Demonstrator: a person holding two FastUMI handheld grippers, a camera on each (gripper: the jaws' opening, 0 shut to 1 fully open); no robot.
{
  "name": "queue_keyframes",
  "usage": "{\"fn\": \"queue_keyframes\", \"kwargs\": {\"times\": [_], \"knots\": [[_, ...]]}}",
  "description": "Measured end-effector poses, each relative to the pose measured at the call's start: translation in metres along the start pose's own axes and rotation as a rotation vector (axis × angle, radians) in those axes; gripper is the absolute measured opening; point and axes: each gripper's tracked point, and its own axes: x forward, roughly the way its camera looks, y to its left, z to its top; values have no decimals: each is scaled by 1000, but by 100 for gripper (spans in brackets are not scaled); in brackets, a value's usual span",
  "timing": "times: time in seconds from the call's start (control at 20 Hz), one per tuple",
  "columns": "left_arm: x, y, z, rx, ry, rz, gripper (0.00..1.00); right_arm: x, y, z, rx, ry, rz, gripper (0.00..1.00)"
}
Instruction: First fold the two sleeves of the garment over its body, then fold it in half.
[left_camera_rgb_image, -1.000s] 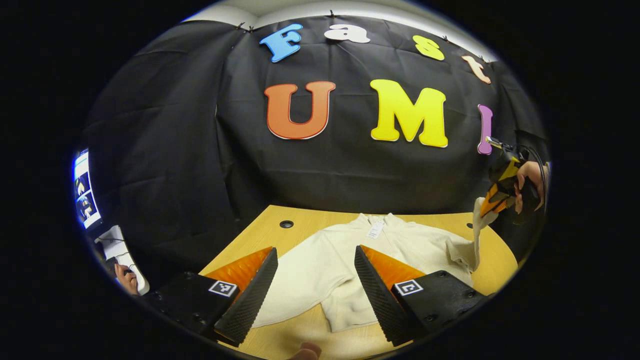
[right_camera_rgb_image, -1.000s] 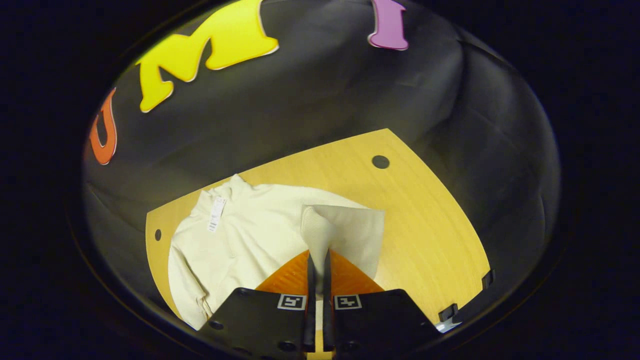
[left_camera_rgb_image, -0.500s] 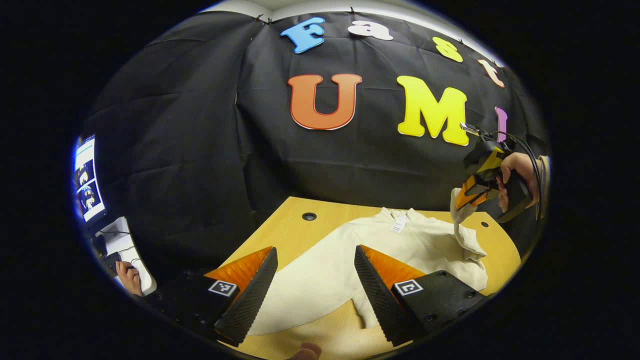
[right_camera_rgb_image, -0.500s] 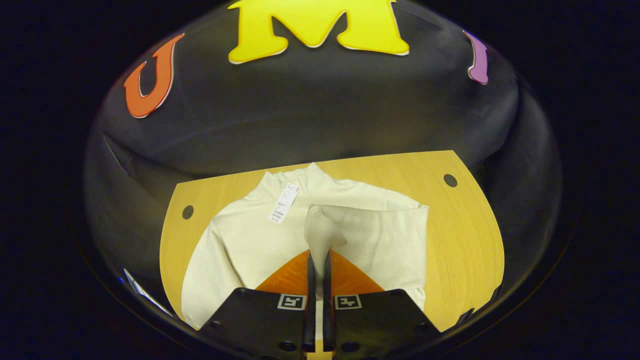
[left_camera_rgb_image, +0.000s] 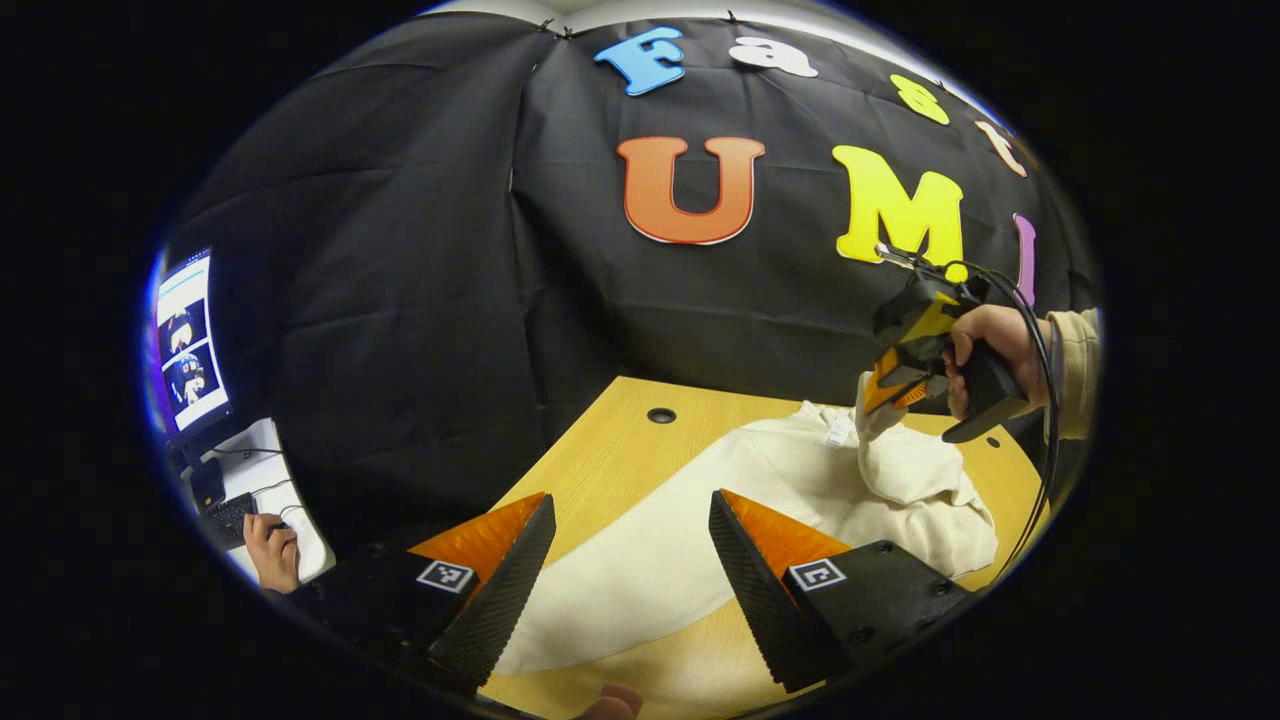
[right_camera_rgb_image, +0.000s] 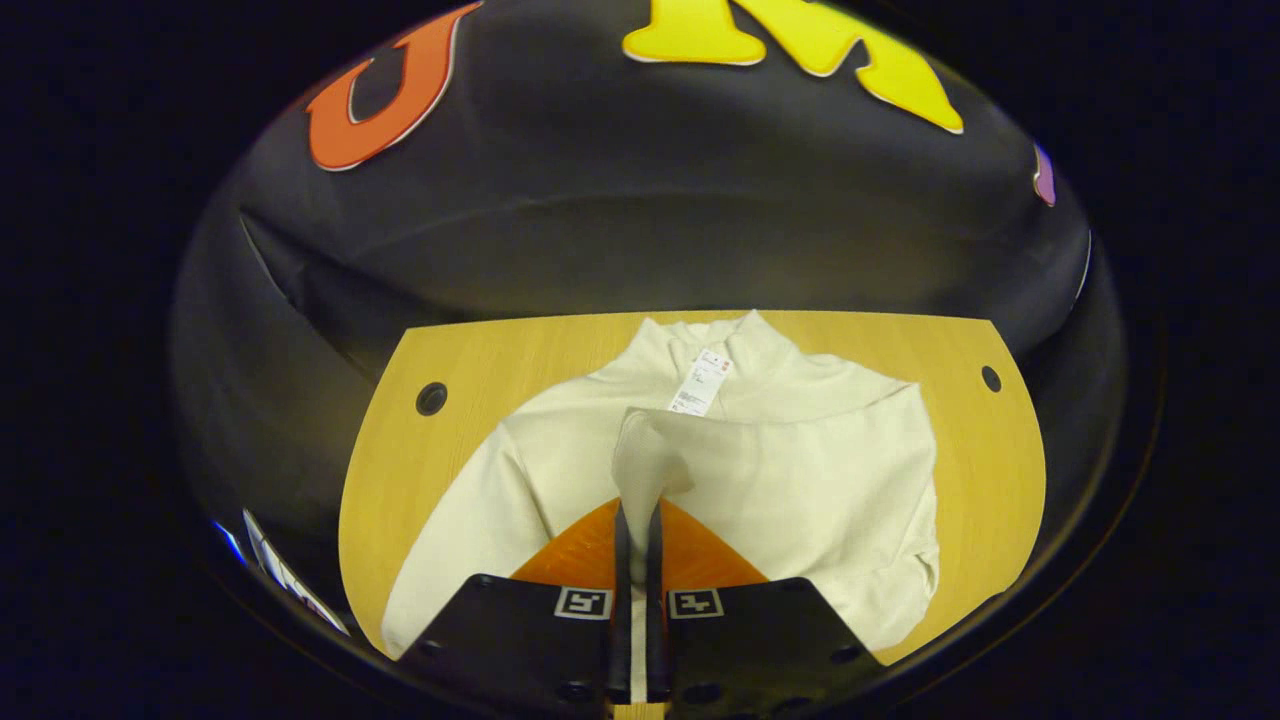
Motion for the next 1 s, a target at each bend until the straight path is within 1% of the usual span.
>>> {"fn": "queue_keyframes", "kwargs": {"times": [0.2, 0.45, 0.65, 0.75, 0.8, 0.9, 0.95, 1.0], "knots": [[-8, 10, -18, -5, 28, 21, 98, 25, 40, -16, -67, 19, 29, 6], [-18, 22, -46, -30, 76, 44, 98, 51, 70, -27, -102, 25, 40, 6], [-24, 38, -60, -37, 105, 88, 98, 59, 77, -28, -121, 25, 32, 6], [-27, 45, -65, -41, 115, 103, 98, 63, 79, -28, -107, 27, 41, 11], [-27, 49, -66, -43, 119, 111, 98, 63, 83, -29, -99, 28, 61, 12], [-28, 55, -71, -48, 126, 120, 98, 56, 87, -26, -90, 17, 90, 19], [-28, 56, -72, -50, 129, 121, 98, 52, 92, -25, -85, 7, 107, 28], [-27, 58, -74, -51, 130, 119, 98, 46, 97, -24, -81, -1, 133, 50]]}}
